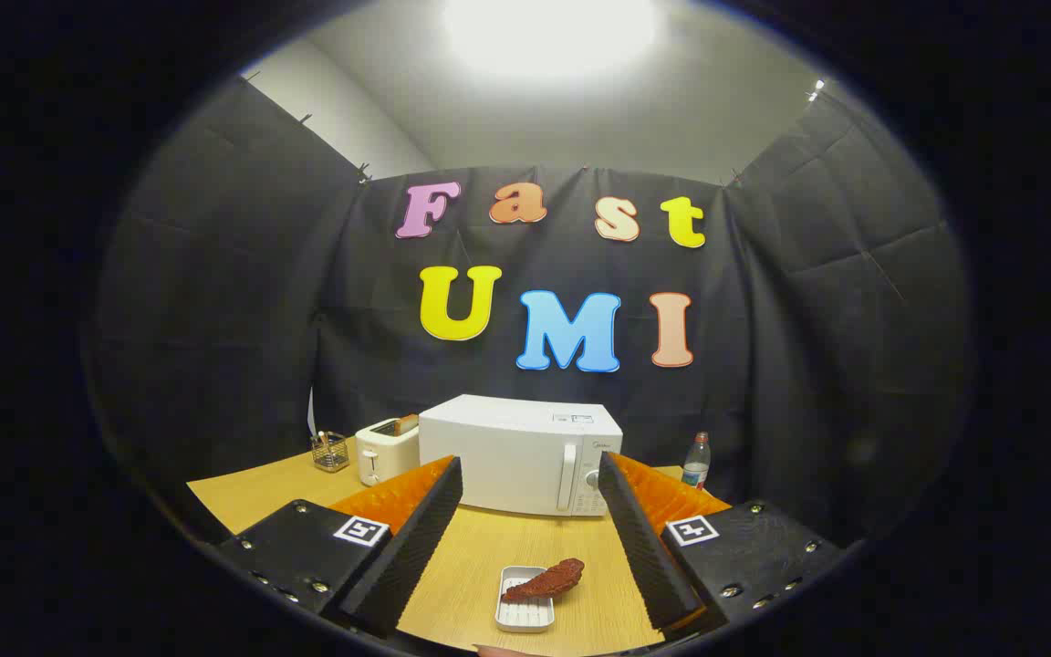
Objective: Open the microwave, put the food inside, and close the microwave door.
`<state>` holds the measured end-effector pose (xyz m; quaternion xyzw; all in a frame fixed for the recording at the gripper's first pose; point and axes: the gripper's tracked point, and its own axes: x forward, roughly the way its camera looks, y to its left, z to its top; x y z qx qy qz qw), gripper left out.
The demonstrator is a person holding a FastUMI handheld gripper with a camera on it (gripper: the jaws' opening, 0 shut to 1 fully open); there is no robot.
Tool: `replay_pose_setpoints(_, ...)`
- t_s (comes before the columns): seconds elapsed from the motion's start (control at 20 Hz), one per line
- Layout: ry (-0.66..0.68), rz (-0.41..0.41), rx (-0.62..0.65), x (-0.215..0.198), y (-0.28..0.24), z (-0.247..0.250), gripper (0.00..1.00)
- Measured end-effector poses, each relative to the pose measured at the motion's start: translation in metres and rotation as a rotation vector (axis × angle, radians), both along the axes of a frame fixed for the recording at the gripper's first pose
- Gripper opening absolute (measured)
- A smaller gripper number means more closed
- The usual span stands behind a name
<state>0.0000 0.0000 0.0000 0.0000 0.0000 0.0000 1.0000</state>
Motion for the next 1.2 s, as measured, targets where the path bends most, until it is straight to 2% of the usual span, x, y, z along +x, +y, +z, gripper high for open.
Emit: replay_pose_setpoints(1.2, -0.014, -0.002, 0.021, 0.0046, 0.0000, 0.0011, 0.95)
